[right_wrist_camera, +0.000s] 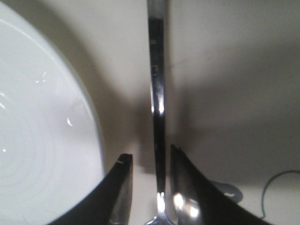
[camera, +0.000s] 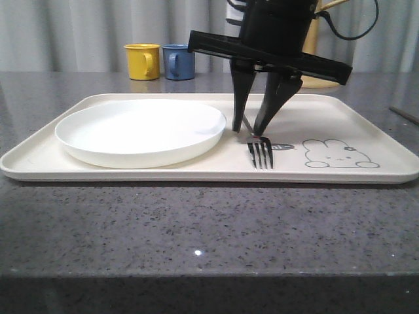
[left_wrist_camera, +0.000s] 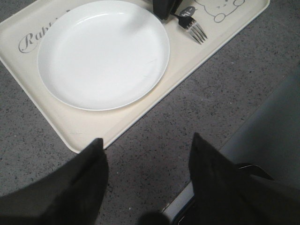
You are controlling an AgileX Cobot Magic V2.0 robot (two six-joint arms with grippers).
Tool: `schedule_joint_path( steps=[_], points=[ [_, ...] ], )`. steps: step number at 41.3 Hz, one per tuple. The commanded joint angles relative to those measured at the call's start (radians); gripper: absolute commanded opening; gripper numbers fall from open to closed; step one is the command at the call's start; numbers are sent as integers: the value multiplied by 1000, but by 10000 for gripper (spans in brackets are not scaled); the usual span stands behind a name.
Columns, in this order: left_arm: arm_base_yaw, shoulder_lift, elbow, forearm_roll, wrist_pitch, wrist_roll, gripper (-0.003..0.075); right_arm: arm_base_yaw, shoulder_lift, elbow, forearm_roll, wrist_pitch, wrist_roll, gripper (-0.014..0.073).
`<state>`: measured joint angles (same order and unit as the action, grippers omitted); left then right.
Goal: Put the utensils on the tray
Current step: 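Carry the fork onto the tray beside the plate and release, then move the right gripper back to the chopsticks and grasp them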
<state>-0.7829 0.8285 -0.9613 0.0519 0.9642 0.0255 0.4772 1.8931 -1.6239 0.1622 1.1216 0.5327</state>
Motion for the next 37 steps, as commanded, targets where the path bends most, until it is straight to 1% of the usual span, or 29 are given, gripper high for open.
schedule_joint_path(
  steps=[1, 5, 8, 14, 15, 18, 21, 25, 32, 37],
  points=[
    [-8, -5, -25, 2, -67, -12, 370, 1, -79, -34, -31, -21, -19, 257],
    [-8, -5, -25, 2, -67, -12, 370, 1, -121, -34, -92, 16, -68, 257],
    [-8, -5, -25, 2, -67, -12, 370, 1, -161, -34, -155, 71, -86, 257],
    [-8, -5, -25, 2, -67, -12, 370, -5, -237, -23, -321, 201, -90, 257],
    [-8, -5, -25, 2, -67, -12, 370, -7, -249, -17, -352, 210, -90, 257],
    [-8, -5, -25, 2, -67, -12, 370, -23, -293, 11, -391, 211, -92, 257],
    [-8, -5, -25, 2, -67, -12, 370, -54, -330, 42, -400, 202, -109, 257],
    [-8, -5, -25, 2, -67, -12, 370, -127, -372, 80, -385, 198, -163, 257],
    [-8, -5, -25, 2, -67, -12, 370, -271, -389, 127, -303, 200, -295, 257],
    [-8, -5, -25, 2, -67, -12, 370, -355, -385, 164, -250, 196, -382, 257]
  ],
)
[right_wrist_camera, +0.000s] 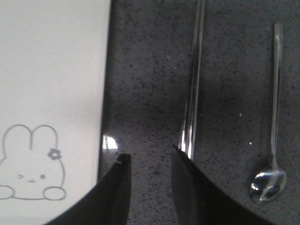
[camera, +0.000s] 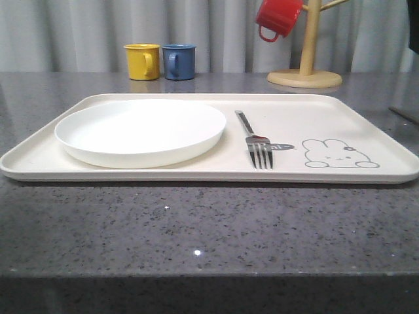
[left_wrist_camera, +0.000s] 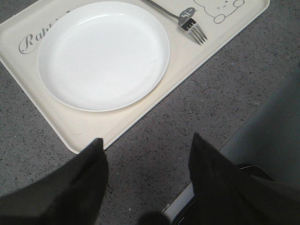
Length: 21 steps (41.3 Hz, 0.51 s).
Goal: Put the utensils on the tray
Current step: 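Move the right gripper back to the chopsticks and grasp them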
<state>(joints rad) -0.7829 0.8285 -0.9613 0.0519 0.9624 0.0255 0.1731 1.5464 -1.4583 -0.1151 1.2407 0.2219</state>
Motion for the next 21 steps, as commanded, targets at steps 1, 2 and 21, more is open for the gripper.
schedule_joint_path(
  steps=[1, 2, 21],
  points=[
    [-8, -5, -25, 2, -65, -12, 370, -69, -35, 5, 30, 75, -80, 257],
    [-8, -5, -25, 2, -65, -12, 370, -81, -32, 12, 32, 75, -89, 257],
    [-8, -5, -25, 2, -65, -12, 370, -158, 107, 43, 72, 75, -145, 257]
  ],
)
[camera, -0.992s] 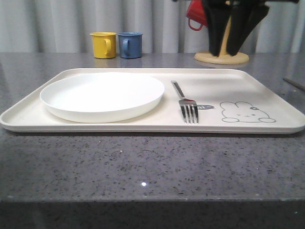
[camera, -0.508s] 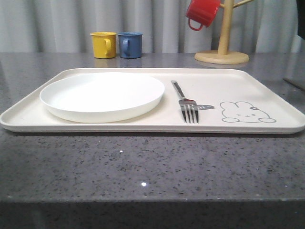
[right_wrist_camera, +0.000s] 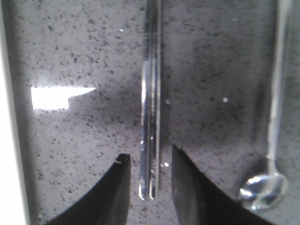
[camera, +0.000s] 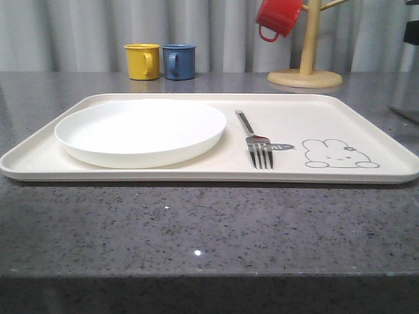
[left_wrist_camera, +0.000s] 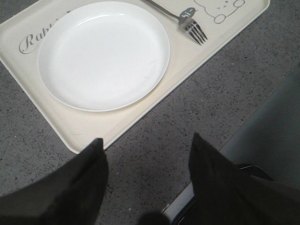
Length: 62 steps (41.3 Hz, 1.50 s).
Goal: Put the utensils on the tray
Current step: 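Move the right gripper back to the chopsticks and grasp them, then place the chopsticks on the tray next to the fork and release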
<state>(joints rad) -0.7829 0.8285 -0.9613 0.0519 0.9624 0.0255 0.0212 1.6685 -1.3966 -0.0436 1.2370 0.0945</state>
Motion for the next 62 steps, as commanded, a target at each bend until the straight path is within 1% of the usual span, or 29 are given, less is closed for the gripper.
schedule_joint_path(
  steps=[1, 20, 23, 25, 27, 30, 36, 42, 52, 57, 62],
  points=[
    [-8, -5, -25, 2, -65, -12, 370, -6, -10, -19, 1, 79, -18, 257],
    [-8, -5, -25, 2, -65, -12, 370, -6, 70, -21, -1, 73, -18, 251],
    [-8, -5, -25, 2, -65, -12, 370, -6, 68, -23, -1, 74, -18, 206],
    [-8, -5, -25, 2, -65, -12, 370, -6, 68, -24, -1, 74, -18, 154],
    [-8, -5, -25, 2, -65, -12, 370, -6, 68, -25, -1, 77, -18, 83],
    [-8, -5, -25, 2, -65, -12, 370, -6, 68, -25, -1, 79, -18, 26],
    [-8, -5, -25, 2, -65, -12, 370, 4, 53, -34, 12, 98, -18, 15],
    [-8, -5, -25, 2, -65, -12, 370, 52, 12, -63, 60, 98, -18, 15],
    [-8, -5, -25, 2, -65, -12, 370, 216, -11, -123, 186, 95, 10, 15],
    [-8, -5, -25, 2, -65, -12, 370, 284, -4, -123, 198, 84, 85, 15],
    [-8, -5, -25, 2, -65, -12, 370, 321, 21, -123, 198, 70, 179, 15]
  ],
)
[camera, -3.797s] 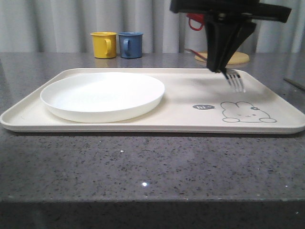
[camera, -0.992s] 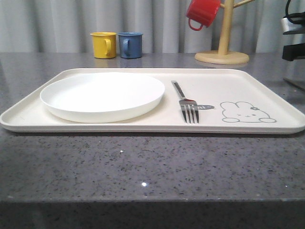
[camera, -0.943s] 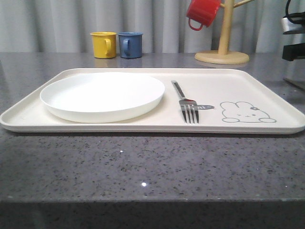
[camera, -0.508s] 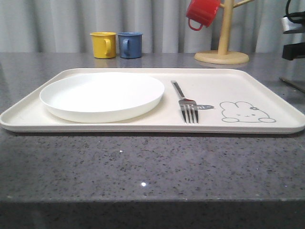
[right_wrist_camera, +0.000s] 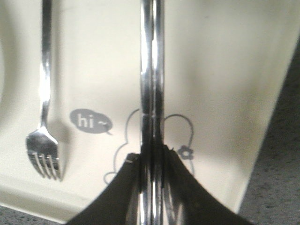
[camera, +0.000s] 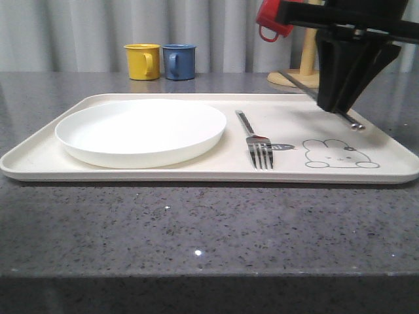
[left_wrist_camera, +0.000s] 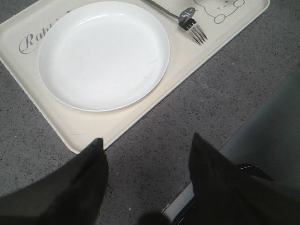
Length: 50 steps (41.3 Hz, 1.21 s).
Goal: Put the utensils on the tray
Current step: 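Place the chopsticks on the tray next to the fork and release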
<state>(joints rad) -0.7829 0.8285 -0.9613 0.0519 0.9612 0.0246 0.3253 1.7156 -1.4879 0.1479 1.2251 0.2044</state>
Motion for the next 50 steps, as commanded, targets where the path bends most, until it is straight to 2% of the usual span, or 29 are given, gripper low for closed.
schedule_joint_path(
  steps=[1, 4, 13, 16, 22, 24, 29, 35, 40, 45, 50],
  points=[
    [-8, -5, -25, 2, -64, -11, 370, 21, -22, -32, 8, 75, 92, 15],
    [-8, -5, -25, 2, -64, -11, 370, 29, -2, -32, 37, 54, 136, 15],
    [-8, -5, -25, 2, -64, -11, 370, 33, 50, -32, 113, 11, 138, 26],
    [-8, -5, -25, 2, -64, -11, 370, 33, 57, -32, 113, 11, 142, 76],
    [-8, -5, -25, 2, -64, -11, 370, 33, 55, -32, 113, 9, 145, 250],
    [-8, -5, -25, 2, -64, -11, 370, 33, 51, -32, 111, 9, 145, 268],
    [-8, -5, -25, 2, -64, -11, 370, 33, 18, -32, 86, 17, 103, 267],
    [-8, -5, -25, 2, -64, -11, 370, 32, -63, -31, 26, 93, -17, 267],
    [-8, -5, -25, 2, -64, -11, 370, 14, -151, -17, -69, 110, -53, 267],
    [-8, -5, -25, 2, -64, -11, 370, -47, -219, 14, -130, 110, -53, 267],
    [-8, -5, -25, 2, -64, -11, 370, -163, -264, 63, -181, 110, -81, 267]
  ],
)
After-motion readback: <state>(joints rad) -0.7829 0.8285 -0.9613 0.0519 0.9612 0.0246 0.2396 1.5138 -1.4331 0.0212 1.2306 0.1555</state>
